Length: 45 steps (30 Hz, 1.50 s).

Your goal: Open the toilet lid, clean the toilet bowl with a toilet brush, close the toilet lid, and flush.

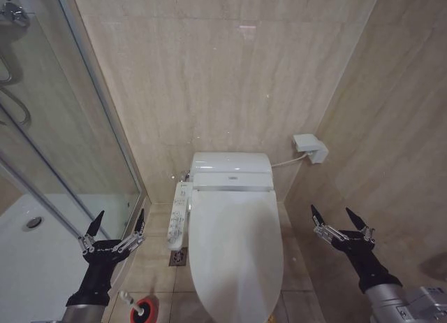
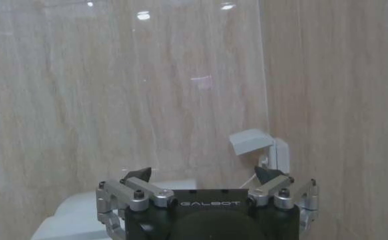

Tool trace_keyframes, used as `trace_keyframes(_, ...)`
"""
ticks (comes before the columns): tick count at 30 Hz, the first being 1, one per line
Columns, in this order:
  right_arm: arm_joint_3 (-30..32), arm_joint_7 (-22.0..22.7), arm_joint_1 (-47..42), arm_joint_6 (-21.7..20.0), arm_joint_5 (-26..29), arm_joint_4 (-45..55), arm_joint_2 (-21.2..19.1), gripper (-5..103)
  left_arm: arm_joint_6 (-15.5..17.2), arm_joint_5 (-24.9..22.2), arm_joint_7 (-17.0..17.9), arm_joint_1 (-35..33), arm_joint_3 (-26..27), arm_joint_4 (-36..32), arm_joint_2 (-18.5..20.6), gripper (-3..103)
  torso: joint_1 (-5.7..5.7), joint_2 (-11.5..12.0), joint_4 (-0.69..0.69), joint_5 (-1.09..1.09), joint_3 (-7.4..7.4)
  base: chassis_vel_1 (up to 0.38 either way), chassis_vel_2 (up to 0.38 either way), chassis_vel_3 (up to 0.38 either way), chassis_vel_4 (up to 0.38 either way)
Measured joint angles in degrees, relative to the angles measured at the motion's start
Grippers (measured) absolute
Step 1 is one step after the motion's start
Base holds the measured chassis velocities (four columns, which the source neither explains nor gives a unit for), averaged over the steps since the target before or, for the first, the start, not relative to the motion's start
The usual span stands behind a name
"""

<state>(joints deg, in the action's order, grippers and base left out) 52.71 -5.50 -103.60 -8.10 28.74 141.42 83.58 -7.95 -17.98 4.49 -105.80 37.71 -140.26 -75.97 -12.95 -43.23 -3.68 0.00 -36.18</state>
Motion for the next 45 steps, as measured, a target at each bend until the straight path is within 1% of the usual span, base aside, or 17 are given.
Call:
trace_keyframes(6,0.0,0.0,0.0,0.0,0.0,0.0,0.0,100,0.0,0.0,0.0,0.0,0.0,0.02,0.0,100,-0.02,0.01,0.02,0.0,-0.01,0.098,-0.092,-0.098,0.096)
trace_keyframes(15,0.0,0.0,0.0,0.0,0.0,0.0,0.0,100,0.0,0.0,0.0,0.0,0.0,0.02,0.0,100,-0.02,0.0,0.01,0.0,0.0,0.162,-0.151,-0.153,0.177)
trace_keyframes(17,0.0,0.0,0.0,0.0,0.0,0.0,0.0,100,0.0,0.0,0.0,0.0,0.0,0.02,0.0,100,0.0,0.0,0.01,0.04,0.0,0.23,-0.209,-0.221,0.208)
trace_keyframes(18,0.0,-0.01,0.0,0.0,0.0,0.0,0.0,100,-0.01,0.0,0.0,0.01,0.0,0.02,0.0,100,0.0,0.0,0.01,-0.03,0.0,0.212,-0.247,-0.22,0.229)
trace_keyframes(20,0.0,0.0,0.0,0.0,0.0,0.0,0.0,100,0.0,0.0,0.0,0.0,0.0,0.02,0.0,100,0.0,0.0,0.01,-0.02,0.0,0.212,-0.247,-0.206,0.211)
trace_keyframes(21,0.0,0.0,0.0,0.0,0.0,0.0,0.0,100,0.0,0.0,0.0,0.0,0.0,0.02,0.0,100,0.0,0.0,0.02,0.04,0.0,0.219,-0.203,-0.206,0.225)
trace_keyframes(24,0.0,0.0,0.0,0.0,0.0,0.0,0.0,100,0.0,0.0,0.0,0.0,0.0,0.02,0.0,100,0.02,-0.01,-0.01,-0.03,0.01,0.208,-0.187,-0.169,0.21)
trace_keyframes(25,0.0,0.01,0.0,0.0,0.0,0.0,0.0,100,0.0,0.0,0.0,0.0,0.0,0.02,0.0,100,0.02,0.0,0.0,0.03,0.01,0.156,-0.168,-0.172,0.161)
trace_keyframes(27,0.0,0.0,0.0,0.0,0.0,0.0,0.0,100,-0.01,0.0,0.0,0.0,0.0,0.02,-0.01,100,0.02,0.0,0.02,0.04,0.01,0.156,-0.157,-0.172,0.161)
trace_keyframes(28,0.0,-0.01,0.0,0.0,0.0,0.0,0.0,100,0.0,0.0,0.01,0.0,0.0,0.02,-0.01,100,0.02,0.0,0.01,-0.02,0.01,0.139,-0.127,-0.129,0.147)
trace_keyframes(31,0.0,0.0,0.0,0.0,0.0,0.0,0.0,100,0.0,0.0,0.0,0.0,0.0,0.02,0.0,100,0.0,0.0,0.02,0.02,0.0,0.12,-0.123,-0.11,0.114)
trace_keyframes(33,0.0,0.0,0.01,0.0,0.0,0.0,0.0,100,0.0,0.0,0.0,0.0,0.0,0.02,0.0,100,-0.01,0.0,0.0,0.0,0.0,0.124,-0.102,-0.139,0.104)
trace_keyframes(45,0.0,0.0,0.01,0.0,0.0,0.0,0.0,100,-0.01,0.0,0.01,0.0,0.0,0.01,0.0,100,0.0,0.0,0.01,0.01,0.0,0.146,-0.142,-0.143,0.148)
